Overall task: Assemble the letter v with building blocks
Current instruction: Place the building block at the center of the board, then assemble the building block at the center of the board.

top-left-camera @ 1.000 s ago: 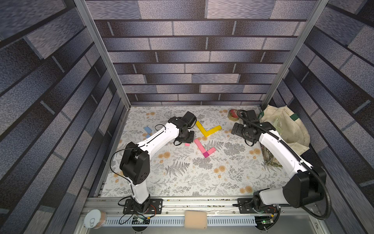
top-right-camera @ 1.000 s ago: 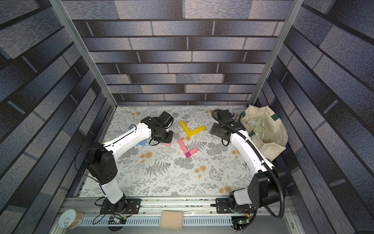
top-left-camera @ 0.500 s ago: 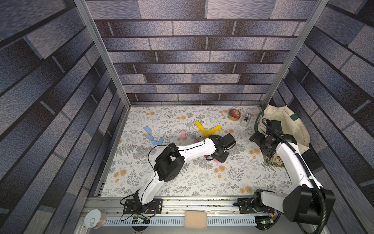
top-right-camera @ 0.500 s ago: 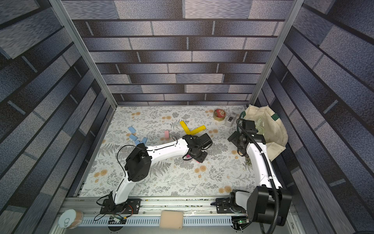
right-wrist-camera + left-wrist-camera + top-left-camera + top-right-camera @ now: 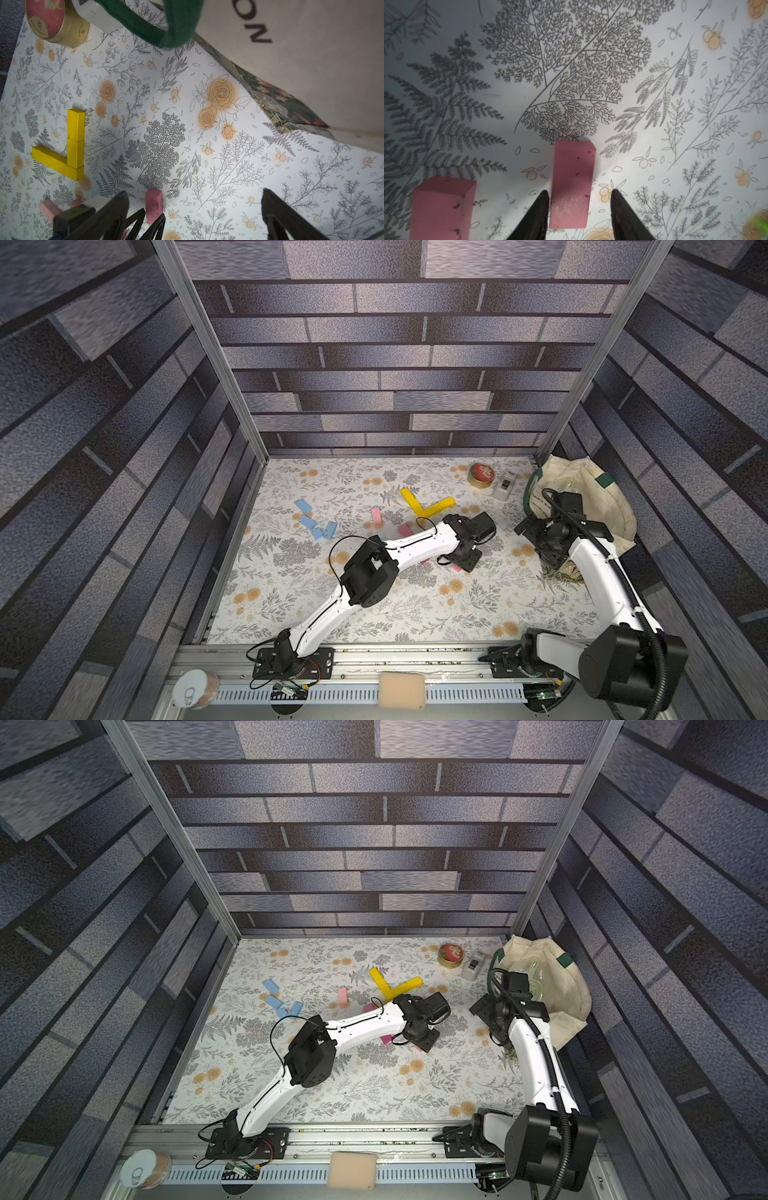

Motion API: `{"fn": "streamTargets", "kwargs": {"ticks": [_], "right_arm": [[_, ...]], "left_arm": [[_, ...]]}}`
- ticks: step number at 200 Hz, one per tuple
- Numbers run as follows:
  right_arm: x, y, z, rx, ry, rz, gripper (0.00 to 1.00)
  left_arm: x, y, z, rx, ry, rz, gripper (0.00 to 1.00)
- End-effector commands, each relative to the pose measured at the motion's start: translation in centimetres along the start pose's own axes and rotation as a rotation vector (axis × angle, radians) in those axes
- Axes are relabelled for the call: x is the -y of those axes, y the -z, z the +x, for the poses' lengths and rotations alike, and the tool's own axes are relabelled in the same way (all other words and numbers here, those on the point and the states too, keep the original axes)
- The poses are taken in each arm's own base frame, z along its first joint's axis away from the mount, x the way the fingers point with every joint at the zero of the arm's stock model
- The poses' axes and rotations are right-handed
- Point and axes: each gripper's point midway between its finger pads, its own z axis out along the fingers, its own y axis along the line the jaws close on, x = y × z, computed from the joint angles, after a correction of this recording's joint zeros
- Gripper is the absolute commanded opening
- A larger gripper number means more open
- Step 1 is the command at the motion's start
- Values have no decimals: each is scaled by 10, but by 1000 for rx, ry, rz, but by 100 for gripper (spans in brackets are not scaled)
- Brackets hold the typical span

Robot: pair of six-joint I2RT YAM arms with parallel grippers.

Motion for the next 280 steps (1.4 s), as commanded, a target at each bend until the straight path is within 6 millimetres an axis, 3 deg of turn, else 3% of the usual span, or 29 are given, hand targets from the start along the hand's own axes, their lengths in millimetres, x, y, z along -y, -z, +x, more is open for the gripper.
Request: {"fn": "streamTargets", "kwargs": {"ticks": [1, 21, 41, 58, 70, 72, 76, 77, 83, 104, 114, 134, 160, 203, 247, 280], "right_arm": [[1, 8, 2, -9, 26, -2, 100], [-5, 4, 9, -49, 7, -32, 100], [-7, -5, 22, -95, -57, -55, 99], [-15, -11, 37, -93, -41, -37, 98], [-25, -17, 50, -114, -11, -15, 98], [-26, -20, 52, -123, -5, -9, 98], [-28, -23, 58, -140, -3, 1, 96], [-29, -24, 60, -144, -4, 2, 95], [-34, -30, 68, -163, -3, 5, 89], [-47, -47, 92, -219, 6, 29, 86], [-53, -51, 99, -223, 21, 42, 84], [-63, -58, 111, -235, 46, 70, 80], [-71, -70, 131, -272, 81, 133, 80], [-80, -90, 155, -306, 113, 184, 76], [-82, -104, 158, -311, 142, 215, 71], [-76, -117, 162, -321, 148, 253, 60]], "left_arm": [[-6, 85, -36, 125, 63, 60, 57], [-2, 177, -62, 275, 87, 143, 63], [-5, 261, -65, 404, 92, 204, 70], [-25, 308, -53, 482, 99, 206, 78], [-51, 328, -41, 531, 144, 230, 85], [-57, 323, -34, 516, 157, 233, 87], [-65, 336, -33, 561, 175, 253, 92], [-70, 328, -29, 546, 185, 250, 93], [-87, 331, -21, 578, 234, 274, 100], [-157, 333, 10, 671, 466, 371, 100], [-180, 326, 27, 673, 554, 411, 100], [-207, 305, 54, 657, 659, 409, 100], [-231, 278, 73, 619, 784, 412, 100], [-241, 253, 77, 631, 861, 486, 100], [-234, 235, 74, 591, 863, 515, 100], [-232, 226, 75, 569, 882, 533, 100]]}}
